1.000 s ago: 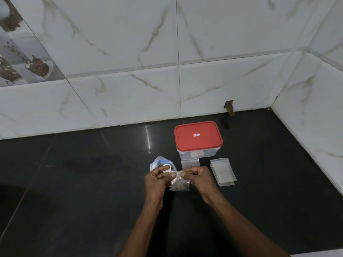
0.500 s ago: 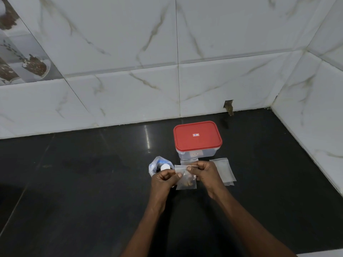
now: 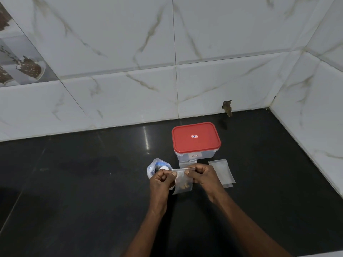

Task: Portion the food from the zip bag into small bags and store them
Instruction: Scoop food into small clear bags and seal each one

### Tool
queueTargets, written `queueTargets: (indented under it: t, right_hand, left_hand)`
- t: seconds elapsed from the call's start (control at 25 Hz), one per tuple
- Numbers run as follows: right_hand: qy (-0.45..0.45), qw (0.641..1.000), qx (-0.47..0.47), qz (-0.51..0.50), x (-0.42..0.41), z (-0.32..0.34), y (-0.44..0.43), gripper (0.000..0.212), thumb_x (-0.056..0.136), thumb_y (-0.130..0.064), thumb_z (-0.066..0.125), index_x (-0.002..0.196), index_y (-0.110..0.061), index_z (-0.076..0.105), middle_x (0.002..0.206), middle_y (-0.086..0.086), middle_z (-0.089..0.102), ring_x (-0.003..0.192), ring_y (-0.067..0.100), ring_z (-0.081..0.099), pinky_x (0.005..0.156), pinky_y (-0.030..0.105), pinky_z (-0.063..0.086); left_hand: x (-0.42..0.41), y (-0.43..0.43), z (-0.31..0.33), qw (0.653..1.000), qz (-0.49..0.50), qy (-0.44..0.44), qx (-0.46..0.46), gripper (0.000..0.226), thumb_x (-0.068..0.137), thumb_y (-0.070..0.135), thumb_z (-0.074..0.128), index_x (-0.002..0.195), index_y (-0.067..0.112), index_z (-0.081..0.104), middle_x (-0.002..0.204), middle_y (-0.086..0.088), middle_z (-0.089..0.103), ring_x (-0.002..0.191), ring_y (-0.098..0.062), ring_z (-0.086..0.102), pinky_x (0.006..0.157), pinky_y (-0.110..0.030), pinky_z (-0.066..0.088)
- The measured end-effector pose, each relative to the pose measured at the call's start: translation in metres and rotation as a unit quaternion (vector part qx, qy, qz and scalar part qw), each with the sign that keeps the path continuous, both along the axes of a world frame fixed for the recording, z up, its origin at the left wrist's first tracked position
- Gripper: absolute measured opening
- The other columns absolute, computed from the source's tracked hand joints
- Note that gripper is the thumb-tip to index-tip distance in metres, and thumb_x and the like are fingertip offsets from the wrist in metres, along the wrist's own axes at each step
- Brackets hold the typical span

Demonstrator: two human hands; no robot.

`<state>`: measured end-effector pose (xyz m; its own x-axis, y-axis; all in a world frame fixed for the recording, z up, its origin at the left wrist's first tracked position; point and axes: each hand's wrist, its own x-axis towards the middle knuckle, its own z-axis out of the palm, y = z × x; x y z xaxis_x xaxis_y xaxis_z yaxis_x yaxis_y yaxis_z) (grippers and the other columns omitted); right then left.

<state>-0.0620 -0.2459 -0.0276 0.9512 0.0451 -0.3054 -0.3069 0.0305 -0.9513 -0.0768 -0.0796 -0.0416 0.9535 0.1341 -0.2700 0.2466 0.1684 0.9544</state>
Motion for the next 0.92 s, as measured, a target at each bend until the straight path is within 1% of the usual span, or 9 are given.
queueTargets:
  t: [0.12, 0.2, 0.32, 0.4, 0.52, 0.6, 0.72, 0.8, 0.92]
  right_hand:
    - [0.016, 1.0, 0.017, -0.004, -0.002, -0.005, -0.009, 0.018, 0.089, -0.002, 0.064, 0.104, -0.01, 0.071, 0.098, 0.003, 0.076, 0.092, 0.017, 0.073, 0.078, 0.034, 0.06]
    - [0.009, 0.999, 0.023, -0.03, -0.003, -0.01, -0.013, 0.016, 0.091, 0.001, 0.061, 0.101, -0.008, 0.071, 0.092, 0.006, 0.077, 0.087, 0.021, 0.074, 0.073, 0.033, 0.06]
    - [0.007, 0.998, 0.021, -0.065, -0.002, -0.015, -0.015, 0.015, 0.089, -0.003, 0.065, 0.102, -0.011, 0.07, 0.092, 0.006, 0.077, 0.086, 0.023, 0.073, 0.074, 0.038, 0.06]
    - [0.034, 0.998, 0.013, -0.052, -0.002, -0.021, -0.015, 0.025, 0.087, -0.01, 0.07, 0.11, -0.017, 0.066, 0.099, 0.003, 0.076, 0.09, 0.02, 0.073, 0.073, 0.038, 0.061]
    - [0.072, 0.994, -0.02, -0.083, -0.003, -0.035, -0.017, 0.029, 0.087, -0.007, 0.07, 0.114, -0.011, 0.061, 0.104, 0.007, 0.072, 0.09, 0.023, 0.072, 0.068, 0.039, 0.062]
    - [0.067, 0.985, -0.047, -0.152, 0.0, -0.039, -0.018, 0.026, 0.087, -0.005, 0.069, 0.11, -0.011, 0.061, 0.102, 0.006, 0.07, 0.089, 0.022, 0.072, 0.068, 0.038, 0.062]
    - [0.047, 0.98, -0.078, -0.176, 0.012, -0.043, -0.016, 0.015, 0.087, -0.004, 0.069, 0.102, -0.006, 0.067, 0.097, 0.007, 0.071, 0.085, 0.02, 0.072, 0.069, 0.036, 0.063]
    - [0.042, 0.98, -0.125, -0.148, 0.016, -0.046, -0.009, 0.01, 0.087, -0.007, 0.07, 0.097, -0.006, 0.069, 0.093, 0.006, 0.073, 0.083, 0.022, 0.073, 0.071, 0.037, 0.062]
    - [0.022, 0.944, -0.316, -0.095, 0.014, -0.05, 0.001, 0.016, 0.086, -0.024, 0.071, 0.097, -0.013, 0.066, 0.093, -0.003, 0.069, 0.086, 0.016, 0.067, 0.077, 0.036, 0.056]
  left_hand:
    - [-0.001, -0.004, -0.004, 1.0, -0.026, 0.007, -0.015, 0.014, 0.091, 0.012, 0.071, 0.103, 0.005, 0.066, 0.093, -0.011, 0.075, 0.09, -0.029, 0.07, 0.081, -0.044, 0.056]
    - [-0.002, -0.008, -0.007, 0.998, -0.062, 0.03, 0.01, 0.026, 0.088, 0.008, 0.074, 0.112, 0.014, 0.069, 0.102, -0.006, 0.077, 0.096, -0.023, 0.074, 0.084, -0.039, 0.06]
    - [-0.009, -0.019, -0.012, 0.995, -0.063, 0.051, 0.061, 0.008, 0.087, 0.0, 0.072, 0.094, 0.003, 0.074, 0.089, -0.012, 0.078, 0.085, -0.028, 0.074, 0.074, -0.038, 0.062]
    - [-0.008, -0.027, -0.015, 0.995, -0.03, 0.072, 0.055, 0.005, 0.086, 0.0, 0.072, 0.091, -0.001, 0.072, 0.086, -0.015, 0.078, 0.081, -0.032, 0.074, 0.074, -0.042, 0.061]
    - [-0.001, -0.037, -0.018, 0.994, -0.004, 0.073, 0.086, 0.017, 0.083, 0.017, 0.078, 0.099, 0.013, 0.072, 0.092, -0.006, 0.079, 0.088, -0.024, 0.076, 0.084, -0.047, 0.061]
    - [-0.002, -0.042, -0.017, 0.984, 0.012, 0.05, 0.168, 0.019, 0.085, 0.021, 0.076, 0.104, 0.019, 0.071, 0.096, 0.005, 0.077, 0.09, -0.013, 0.074, 0.087, -0.035, 0.059]
    - [-0.017, -0.043, -0.018, 0.943, -0.004, -0.053, 0.328, 0.022, 0.091, 0.006, 0.066, 0.109, 0.014, 0.073, 0.101, 0.015, 0.069, 0.095, -0.004, 0.066, 0.089, -0.012, 0.048]
    - [-0.029, -0.043, -0.027, 0.916, -0.05, -0.114, 0.383, 0.032, 0.089, -0.003, 0.06, 0.115, 0.011, 0.072, 0.114, 0.011, 0.066, 0.11, 0.0, 0.058, 0.098, 0.002, 0.032]
    - [-0.038, -0.042, -0.044, 0.885, -0.163, -0.136, 0.414, 0.053, 0.092, 0.0, 0.049, 0.142, 0.013, 0.055, 0.151, 0.007, 0.044, 0.139, 0.003, 0.033, 0.113, -0.004, 0.018]
